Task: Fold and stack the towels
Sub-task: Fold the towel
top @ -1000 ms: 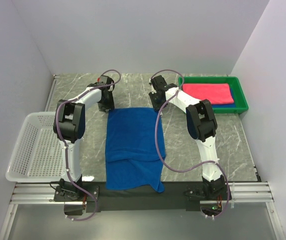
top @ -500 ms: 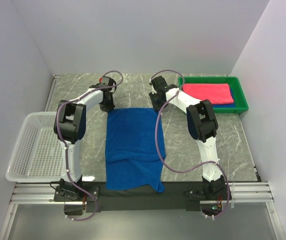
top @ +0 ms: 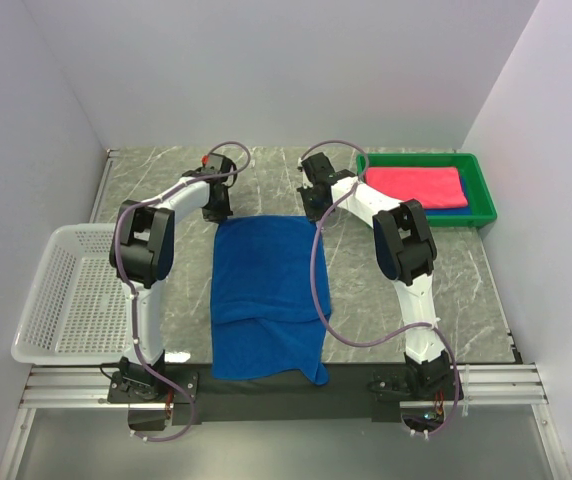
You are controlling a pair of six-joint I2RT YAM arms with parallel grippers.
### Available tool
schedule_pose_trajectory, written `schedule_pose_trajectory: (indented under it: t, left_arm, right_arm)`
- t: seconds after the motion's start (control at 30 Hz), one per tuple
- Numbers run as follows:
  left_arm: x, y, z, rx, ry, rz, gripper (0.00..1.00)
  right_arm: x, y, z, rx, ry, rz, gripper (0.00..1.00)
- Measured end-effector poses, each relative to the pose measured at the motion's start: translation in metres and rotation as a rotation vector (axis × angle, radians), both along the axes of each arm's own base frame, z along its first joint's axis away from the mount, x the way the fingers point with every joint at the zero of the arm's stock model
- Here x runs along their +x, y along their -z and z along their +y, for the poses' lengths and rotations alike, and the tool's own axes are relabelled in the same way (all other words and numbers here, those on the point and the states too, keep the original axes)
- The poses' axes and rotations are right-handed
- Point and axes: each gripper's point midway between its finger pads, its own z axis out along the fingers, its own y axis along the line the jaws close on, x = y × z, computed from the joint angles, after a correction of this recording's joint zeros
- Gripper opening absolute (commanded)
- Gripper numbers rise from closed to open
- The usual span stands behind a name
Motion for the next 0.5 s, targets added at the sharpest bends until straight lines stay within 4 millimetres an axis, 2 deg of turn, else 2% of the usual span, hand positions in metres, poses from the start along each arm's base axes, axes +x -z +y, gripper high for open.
schedule_pose_trajectory:
  t: [0.3, 0.4, 0.5]
  left_arm:
    - [0.003, -0.013, 0.007, 0.044, -0.01, -0.003, 0.01]
    - [0.019, -0.032, 0.007, 0.048, -0.018, -0.056, 0.01]
    - [0.045, -0.06, 0.007, 0.034, -0.031, -0.153, 0.01]
  right_arm:
    - [0.007, -0.006, -0.008, -0.039, 0.015, -0.03, 0.0]
    - [0.02, -0.019, -0.011, -0.052, 0.024, -0.075, 0.0]
    - [0.044, -0.045, -0.013, -0.048, 0.038, -0.161, 0.0]
